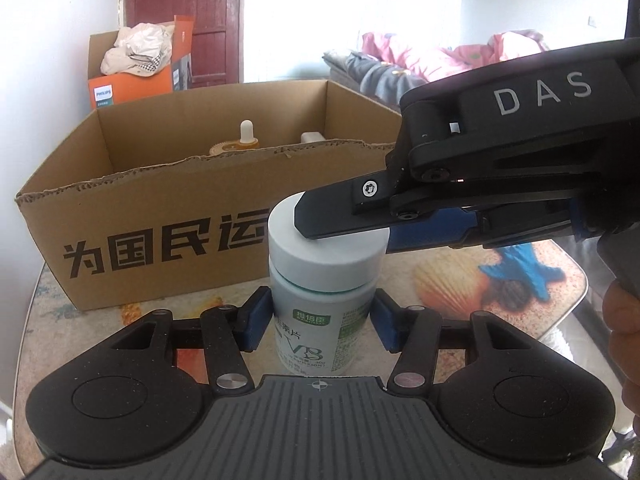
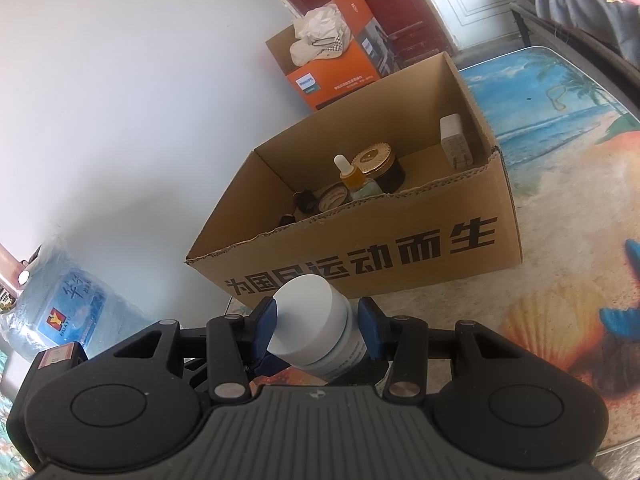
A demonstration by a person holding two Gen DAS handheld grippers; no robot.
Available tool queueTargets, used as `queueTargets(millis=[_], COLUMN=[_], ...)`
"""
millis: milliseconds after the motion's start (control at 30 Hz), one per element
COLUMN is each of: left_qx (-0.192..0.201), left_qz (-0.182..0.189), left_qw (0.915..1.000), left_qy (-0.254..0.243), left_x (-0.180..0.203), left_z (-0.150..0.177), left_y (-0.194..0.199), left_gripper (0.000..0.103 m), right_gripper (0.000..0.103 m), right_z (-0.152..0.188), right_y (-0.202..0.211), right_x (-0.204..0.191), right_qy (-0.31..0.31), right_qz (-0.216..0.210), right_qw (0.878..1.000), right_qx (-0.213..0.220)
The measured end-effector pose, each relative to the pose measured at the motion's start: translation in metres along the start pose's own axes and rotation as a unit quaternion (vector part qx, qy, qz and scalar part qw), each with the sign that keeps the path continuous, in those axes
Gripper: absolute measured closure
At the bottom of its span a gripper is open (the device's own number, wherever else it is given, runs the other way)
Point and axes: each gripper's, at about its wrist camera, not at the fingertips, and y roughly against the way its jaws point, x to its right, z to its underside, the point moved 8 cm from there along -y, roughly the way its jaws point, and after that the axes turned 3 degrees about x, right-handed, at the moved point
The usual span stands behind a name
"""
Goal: Organize rigid objects
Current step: 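Grasp the white supplement jar with the right gripper and lift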
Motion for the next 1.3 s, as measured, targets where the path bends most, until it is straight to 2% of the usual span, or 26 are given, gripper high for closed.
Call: queueTargets(millis=[600,1300], left_qx=[-0.008,0.010], left_qz=[-0.005,-0.018], left_qw=[0.9999,0.9997], left_qy=[0.010,0.009], left_x=[0.004,0.008], left_z=[-0.003,-0.008], left_y=[0.000,0.017], left_gripper=[0.050,0.050], right_gripper=[0.054,0.054], right_z=[0.001,0.001], right_y=[-0.001,0.009], right_x=[-0.002,-0.019], right_qy=[-0.002,0.015], right_qz=[0.000,-0.014], right_qw=[1.000,1.000], right_qx=[-0.003,0.006])
